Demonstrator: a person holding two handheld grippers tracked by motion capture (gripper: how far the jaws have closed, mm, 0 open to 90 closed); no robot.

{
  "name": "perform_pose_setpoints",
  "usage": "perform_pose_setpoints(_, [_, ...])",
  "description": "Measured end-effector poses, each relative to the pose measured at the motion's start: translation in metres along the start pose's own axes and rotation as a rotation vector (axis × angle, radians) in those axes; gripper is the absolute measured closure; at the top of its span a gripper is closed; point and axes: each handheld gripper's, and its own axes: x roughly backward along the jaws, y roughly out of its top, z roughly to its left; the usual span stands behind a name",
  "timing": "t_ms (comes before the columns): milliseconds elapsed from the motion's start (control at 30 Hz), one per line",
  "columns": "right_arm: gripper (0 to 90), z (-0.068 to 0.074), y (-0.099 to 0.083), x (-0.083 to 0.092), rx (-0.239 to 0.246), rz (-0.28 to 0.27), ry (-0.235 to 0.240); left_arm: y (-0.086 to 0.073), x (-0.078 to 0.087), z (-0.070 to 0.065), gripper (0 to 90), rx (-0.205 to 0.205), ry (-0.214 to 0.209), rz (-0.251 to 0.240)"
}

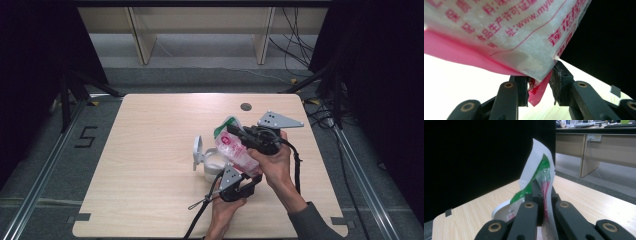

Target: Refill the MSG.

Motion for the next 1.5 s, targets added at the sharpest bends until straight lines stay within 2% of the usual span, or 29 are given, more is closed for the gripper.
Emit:
perform_pose_setpoints(67, [90.0, 0.000, -0.001, 0.004, -0.026, -0.008, -0.007, 0.000, -0.001, 0.001, 67.6, 0.006, -0.004, -0.003])
perform_pose_setpoints(100, [90.0, -0.002, -0.002, 0.005, -0.007, -0.025, 0.002, 0.000, 0.000, 0.001, 67.4, 0.005, 0.002, 0.001])
perform_pose_setpoints(133, [90.0, 0.000, -0.002, 0.008, -0.037, -0.025, -0.002, 0.000, 0.000, 0.001, 66.9, 0.008, 0.000, -0.003])
perform_pose_setpoints(167, [90.0, -0.001, -0.003, 0.009, -0.016, -0.038, 0.001, 0.000, 0.000, 0.001, 65.9, 0.004, 0.000, -0.001])
perform_pose_setpoints(233, [90.0, 0.001, -0.003, 0.013, -0.036, -0.038, -0.001, 0.000, 0.001, 0.003, 64.5, 0.008, -0.002, 0.002])
perform_pose_setpoints(267, [90.0, -0.001, -0.004, 0.014, -0.015, -0.052, -0.002, -0.001, 0.001, 0.003, 64.2, 0.015, -0.001, 0.005])
perform_pose_setpoints(400, [90.0, -0.004, -0.007, 0.020, -0.057, -0.056, 0.002, -0.001, 0.003, 0.005, 61.3, 0.015, 0.001, 0.024])
perform_pose_setpoints(433, [90.0, -0.005, -0.008, 0.020, -0.063, -0.079, 0.005, -0.001, 0.003, 0.005, 60.9, 0.018, 0.002, 0.024])
perform_pose_setpoints(533, [90.0, -0.007, -0.011, 0.026, -0.082, -0.085, 0.013, -0.001, 0.004, 0.005, 57.6, 0.016, 0.012, 0.030])
perform_pose_setpoints(600, [90.0, -0.007, -0.013, 0.030, -0.083, -0.112, 0.016, -0.001, 0.005, 0.006, 55.0, 0.022, 0.016, 0.040])
perform_pose_setpoints(633, [90.0, -0.008, -0.013, 0.033, -0.083, -0.103, 0.013, -0.001, 0.005, 0.006, 53.0, 0.025, 0.013, 0.035])
perform_pose_setpoints(667, [90.0, -0.007, -0.015, 0.035, -0.100, -0.125, 0.020, -0.001, 0.005, 0.005, 51.6, 0.023, 0.005, 0.033])
perform_pose_setpoints(733, [90.0, -0.012, -0.017, 0.039, -0.078, -0.135, 0.013, -0.001, 0.007, 0.005, 50.9, 0.015, 0.000, 0.043])
perform_pose_setpoints(800, [90.0, -0.012, -0.019, 0.043, -0.122, -0.141, 0.014, -0.001, 0.008, 0.006, 48.1, 0.012, -0.004, 0.051])
perform_pose_setpoints(833, [90.0, -0.013, -0.020, 0.043, -0.129, -0.153, 0.015, -0.001, 0.008, 0.005, 47.0, 0.011, -0.008, 0.053])
perform_pose_setpoints(867, [90.0, -0.016, -0.021, 0.044, -0.117, -0.136, 0.020, -0.001, 0.009, 0.005, 45.8, 0.008, -0.005, 0.057])
perform_pose_setpoints(900, [90.0, -0.016, -0.022, 0.044, -0.130, -0.159, 0.012, -0.001, 0.009, 0.005, 45.4, 0.009, -0.006, 0.059])
perform_pose_setpoints(933, [90.0, -0.017, -0.022, 0.045, -0.118, -0.159, 0.011, -0.001, 0.009, 0.005, 44.3, 0.015, -0.006, 0.063])
perform_pose_setpoints(967, [90.0, -0.015, -0.023, 0.045, -0.144, -0.146, 0.014, -0.001, 0.010, 0.005, 42.7, 0.020, 0.000, 0.063])
perform_pose_setpoints(1000, [90.0, -0.016, -0.023, 0.045, -0.130, -0.151, 0.011, 0.000, 0.011, 0.004, 41.1, 0.019, 0.015, 0.070])
perform_pose_setpoints(1033, [90.0, -0.017, -0.025, 0.045, -0.125, -0.154, 0.014, 0.000, 0.011, 0.004, 39.6, 0.014, 0.006, 0.065])
perform_pose_setpoints(1067, [90.0, -0.016, -0.025, 0.045, -0.142, -0.146, 0.015, 0.001, 0.013, 0.003, 38.9, 0.012, 0.026, 0.075])
perform_pose_setpoints(1100, [90.0, -0.016, -0.026, 0.045, -0.152, -0.145, 0.018, 0.001, 0.012, 0.002, 37.7, 0.042, 0.019, 0.057])
perform_pose_setpoints(1200, [90.0, -0.019, -0.029, 0.043, -0.132, -0.150, 0.007, 0.000, 0.014, 0.005, 35.9, 0.058, 0.012, 0.048])
perform_pose_setpoints(1267, [90.0, -0.018, -0.031, 0.043, -0.153, -0.138, 0.010, 0.000, 0.016, 0.006, 35.3, 0.062, 0.017, 0.050])
perform_pose_setpoints(1333, [90.0, -0.021, -0.033, 0.042, -0.141, -0.131, 0.005, 0.001, 0.018, 0.008, 35.8, 0.045, 0.027, 0.072])
perform_pose_setpoints(1400, [90.0, -0.023, -0.038, 0.042, -0.185, -0.124, 0.008, 0.000, 0.020, 0.009, 35.2, 0.031, 0.029, 0.091])
perform_pose_setpoints(1467, [90.0, -0.027, -0.043, 0.043, -0.177, -0.122, 0.005, -0.001, 0.021, 0.009, 33.6, 0.038, 0.019, 0.096])
perform_pose_setpoints(1500, [90.0, -0.027, -0.046, 0.045, -0.193, -0.114, 0.000, 0.000, 0.023, 0.011, 33.4, 0.014, 0.006, 0.094])
